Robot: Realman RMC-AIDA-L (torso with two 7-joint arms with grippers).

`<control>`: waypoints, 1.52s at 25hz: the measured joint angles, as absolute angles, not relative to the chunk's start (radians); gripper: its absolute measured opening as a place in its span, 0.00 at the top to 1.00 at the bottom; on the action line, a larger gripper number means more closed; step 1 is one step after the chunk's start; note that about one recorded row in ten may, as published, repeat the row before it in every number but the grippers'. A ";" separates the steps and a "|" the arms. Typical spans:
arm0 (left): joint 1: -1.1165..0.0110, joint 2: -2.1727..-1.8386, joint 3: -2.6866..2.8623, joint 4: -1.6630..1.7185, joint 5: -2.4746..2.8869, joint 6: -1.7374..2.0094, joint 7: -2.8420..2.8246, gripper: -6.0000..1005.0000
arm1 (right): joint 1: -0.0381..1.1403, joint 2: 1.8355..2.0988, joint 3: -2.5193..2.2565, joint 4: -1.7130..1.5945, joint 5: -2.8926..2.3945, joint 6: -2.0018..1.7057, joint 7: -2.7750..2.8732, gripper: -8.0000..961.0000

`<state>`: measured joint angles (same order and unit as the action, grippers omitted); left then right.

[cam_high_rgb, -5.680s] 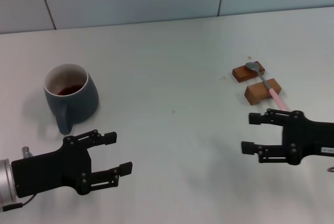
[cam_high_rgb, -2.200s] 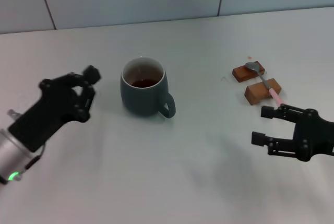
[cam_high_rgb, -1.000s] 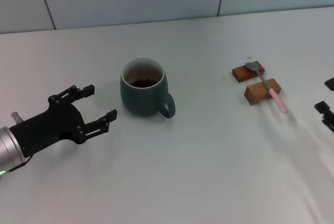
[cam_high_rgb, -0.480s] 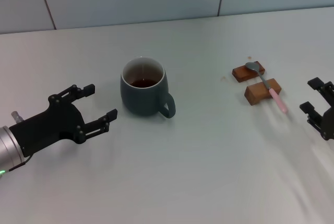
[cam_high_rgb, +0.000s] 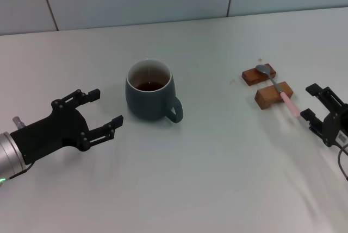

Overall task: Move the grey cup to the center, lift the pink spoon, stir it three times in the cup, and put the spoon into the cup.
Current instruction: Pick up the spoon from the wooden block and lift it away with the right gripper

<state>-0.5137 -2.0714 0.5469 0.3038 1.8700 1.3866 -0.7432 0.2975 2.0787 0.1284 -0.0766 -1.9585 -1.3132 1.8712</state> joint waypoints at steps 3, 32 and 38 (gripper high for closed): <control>-0.513 -2.071 0.548 0.304 1.870 1.387 -0.742 0.18 | 0.303 2.080 0.119 -0.073 -1.960 -1.305 1.871 0.20; -0.514 -2.072 0.550 0.305 1.870 1.390 -0.739 0.18 | 0.320 2.080 0.093 -0.040 -1.960 -1.262 1.856 0.21; -0.514 -2.072 0.552 0.305 1.870 1.391 -0.739 0.18 | 0.323 2.080 0.092 -0.036 -1.960 -1.263 1.857 0.42</control>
